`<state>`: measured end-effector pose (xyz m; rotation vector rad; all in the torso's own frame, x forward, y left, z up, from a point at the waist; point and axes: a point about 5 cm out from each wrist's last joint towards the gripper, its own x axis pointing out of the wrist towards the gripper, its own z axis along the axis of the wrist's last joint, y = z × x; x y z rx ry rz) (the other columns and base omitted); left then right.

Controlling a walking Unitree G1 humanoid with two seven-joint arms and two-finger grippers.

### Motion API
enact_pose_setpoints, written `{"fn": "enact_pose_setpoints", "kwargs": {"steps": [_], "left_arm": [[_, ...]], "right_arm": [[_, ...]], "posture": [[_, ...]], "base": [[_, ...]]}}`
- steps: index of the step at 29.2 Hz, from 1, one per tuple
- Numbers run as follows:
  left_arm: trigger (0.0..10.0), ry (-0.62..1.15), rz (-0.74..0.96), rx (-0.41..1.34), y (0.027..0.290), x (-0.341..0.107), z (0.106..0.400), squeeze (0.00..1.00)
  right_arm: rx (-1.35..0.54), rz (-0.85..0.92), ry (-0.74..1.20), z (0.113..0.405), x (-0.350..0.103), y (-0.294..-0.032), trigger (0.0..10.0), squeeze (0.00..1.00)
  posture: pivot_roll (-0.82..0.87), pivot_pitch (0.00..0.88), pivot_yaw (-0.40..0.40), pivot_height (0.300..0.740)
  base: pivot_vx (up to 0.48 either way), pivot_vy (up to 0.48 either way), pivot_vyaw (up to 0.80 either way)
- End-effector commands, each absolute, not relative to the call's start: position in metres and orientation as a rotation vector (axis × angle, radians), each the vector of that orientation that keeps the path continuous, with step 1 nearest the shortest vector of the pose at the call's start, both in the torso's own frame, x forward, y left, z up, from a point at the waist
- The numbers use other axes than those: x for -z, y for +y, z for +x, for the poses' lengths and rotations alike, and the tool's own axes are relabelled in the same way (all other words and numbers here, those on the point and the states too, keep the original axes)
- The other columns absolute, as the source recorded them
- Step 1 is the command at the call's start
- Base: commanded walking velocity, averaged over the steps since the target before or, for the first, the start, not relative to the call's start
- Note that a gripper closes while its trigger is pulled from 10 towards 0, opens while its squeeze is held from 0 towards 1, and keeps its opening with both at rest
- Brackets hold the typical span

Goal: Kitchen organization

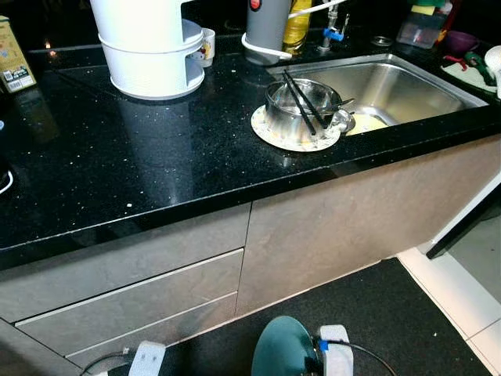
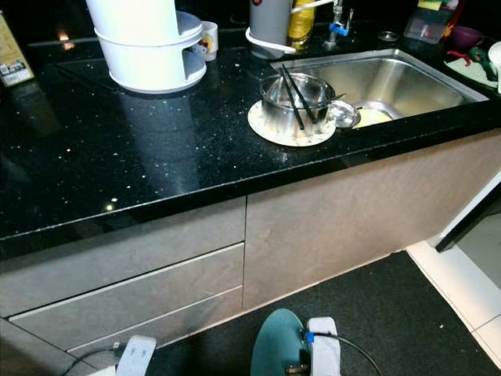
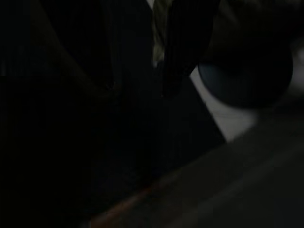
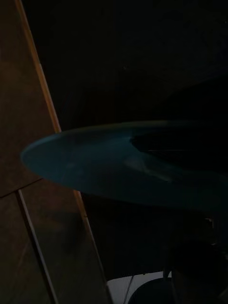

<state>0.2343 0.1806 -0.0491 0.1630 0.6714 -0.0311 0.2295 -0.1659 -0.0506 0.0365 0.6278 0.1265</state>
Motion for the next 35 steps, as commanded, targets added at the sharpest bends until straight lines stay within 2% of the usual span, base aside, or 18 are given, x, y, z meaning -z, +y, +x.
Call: {"fn": "enact_pose_setpoints", "kwargs": {"steps": [1,3,6,9,10,12,15,19,22,24,27,31,35], "left_arm": [[10.0,0.694,0.156,0.030,0.180,0.053,0.229,0.00],[10.0,0.639,0.149,0.035,0.176,0.040,0.248,0.00],[10.0,0.628,0.150,0.037,0.176,0.038,0.251,0.00],[10.0,0.691,0.171,0.037,0.183,0.054,0.226,0.00],[10.0,0.691,0.171,0.037,0.183,0.054,0.226,0.00],[10.0,0.753,0.184,0.033,0.191,0.068,0.198,0.00],[10.0,0.771,0.188,0.027,0.194,0.071,0.191,0.00],[10.0,0.748,0.189,0.022,0.194,0.065,0.204,0.00],[10.0,0.705,0.176,0.017,0.188,0.054,0.225,0.00],[10.0,0.698,0.174,0.016,0.186,0.053,0.229,0.00],[10.0,0.671,0.163,0.020,0.179,0.045,0.242,0.00],[10.0,0.675,0.153,0.018,0.178,0.046,0.240,0.00],[10.0,0.724,0.093,-0.020,0.181,0.054,0.230,0.00]], "right_arm": [[-0.083,0.009,0.710,0.215,0.061,-0.180,10.0,0.00],[-0.089,0.009,0.658,0.235,0.048,-0.179,10.0,0.00],[-0.093,0.009,0.639,0.241,0.044,-0.179,10.0,0.00],[-0.098,0.009,0.679,0.223,0.056,-0.178,10.0,0.00],[-0.098,0.009,0.679,0.223,0.056,-0.178,10.0,0.00],[-0.107,0.003,0.745,0.194,0.072,-0.177,10.0,0.00],[-0.104,-0.002,0.781,0.180,0.078,-0.180,10.0,0.00],[-0.094,-0.017,0.779,0.185,0.076,-0.185,10.0,0.00],[-0.083,-0.036,0.728,0.209,0.063,-0.189,10.0,0.00],[-0.084,-0.038,0.719,0.213,0.061,-0.189,10.0,0.00],[-0.092,-0.044,0.661,0.236,0.047,-0.186,10.0,0.00],[-0.107,-0.082,0.660,0.236,0.048,-0.183,10.0,0.00],[-0.169,-0.286,0.670,0.226,0.054,-0.181,10.0,0.00]], "posture": [[-0.05,0.157,-0.040,0.740],[-0.05,0.173,-0.037,0.740],[-0.05,0.192,-0.035,0.740],[-0.05,0.218,-0.034,0.740],[-0.05,0.218,-0.034,0.740],[-0.05,0.229,-0.037,0.740],[-0.05,0.214,-0.038,0.740],[-0.05,0.188,-0.039,0.740],[-0.05,0.141,-0.034,0.740],[-0.05,0.141,-0.034,0.740],[-0.05,0.112,-0.032,0.740],[-0.04,0.095,-0.038,0.740],[-0.04,0.086,-0.045,0.740]], "base": [[0.000,0.000,0.00],[0.000,0.000,0.00],[0.000,0.000,0.00],[0.000,0.000,0.00],[0.000,0.000,0.00],[0.000,0.000,0.00],[0.000,0.000,0.00],[0.000,0.000,0.00],[0.000,0.000,0.00],[0.000,0.000,0.00],[0.000,0.000,0.00],[0.000,0.000,0.00],[0.000,0.000,0.00]]}}
